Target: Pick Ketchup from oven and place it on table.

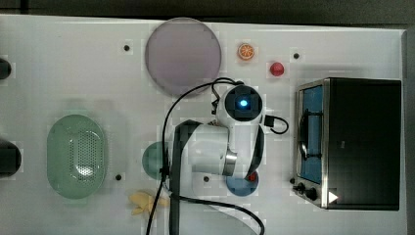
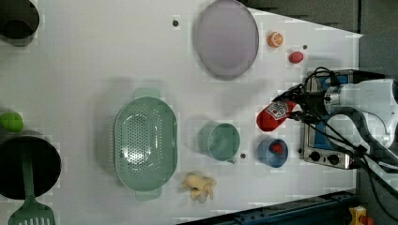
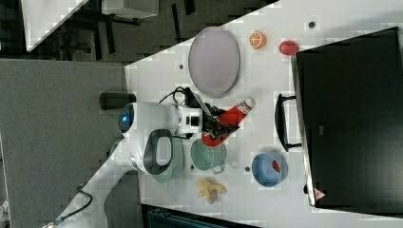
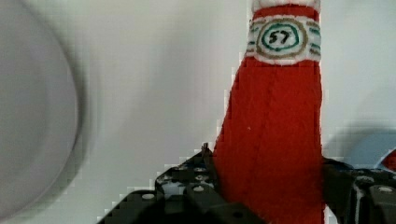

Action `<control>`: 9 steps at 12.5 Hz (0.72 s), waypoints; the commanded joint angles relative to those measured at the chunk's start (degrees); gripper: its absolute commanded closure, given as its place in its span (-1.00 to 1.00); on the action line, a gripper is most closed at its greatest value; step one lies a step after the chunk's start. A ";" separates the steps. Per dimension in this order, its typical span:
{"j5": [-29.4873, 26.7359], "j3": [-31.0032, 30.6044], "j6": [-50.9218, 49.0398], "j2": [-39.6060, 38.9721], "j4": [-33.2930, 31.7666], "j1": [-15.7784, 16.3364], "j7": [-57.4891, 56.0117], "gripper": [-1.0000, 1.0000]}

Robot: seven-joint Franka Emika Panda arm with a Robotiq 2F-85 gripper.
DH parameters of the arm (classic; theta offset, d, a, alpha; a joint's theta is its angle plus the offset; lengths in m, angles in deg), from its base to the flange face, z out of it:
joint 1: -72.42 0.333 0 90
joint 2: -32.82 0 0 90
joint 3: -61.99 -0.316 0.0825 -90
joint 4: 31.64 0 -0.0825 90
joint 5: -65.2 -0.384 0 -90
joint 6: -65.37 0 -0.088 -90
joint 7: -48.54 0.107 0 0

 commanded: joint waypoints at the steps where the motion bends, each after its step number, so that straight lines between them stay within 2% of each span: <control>1: -0.40 -0.61 5.13 -4.63 -0.87 0.36 1.89 -0.69; 2: -0.44 -0.56 5.89 -4.76 -0.86 0.36 2.04 -1.00; 4: -0.49 -0.33 5.80 -2.65 -0.29 0.37 2.98 -1.00; 6: -0.49 -0.32 2.80 3.25 0.97 0.44 7.05 -1.00; 8: -0.47 -0.33 -3.64 8.42 3.99 0.47 7.81 -1.00; 9: -0.45 -0.33 -10.70 12.08 7.55 0.47 7.80 -1.00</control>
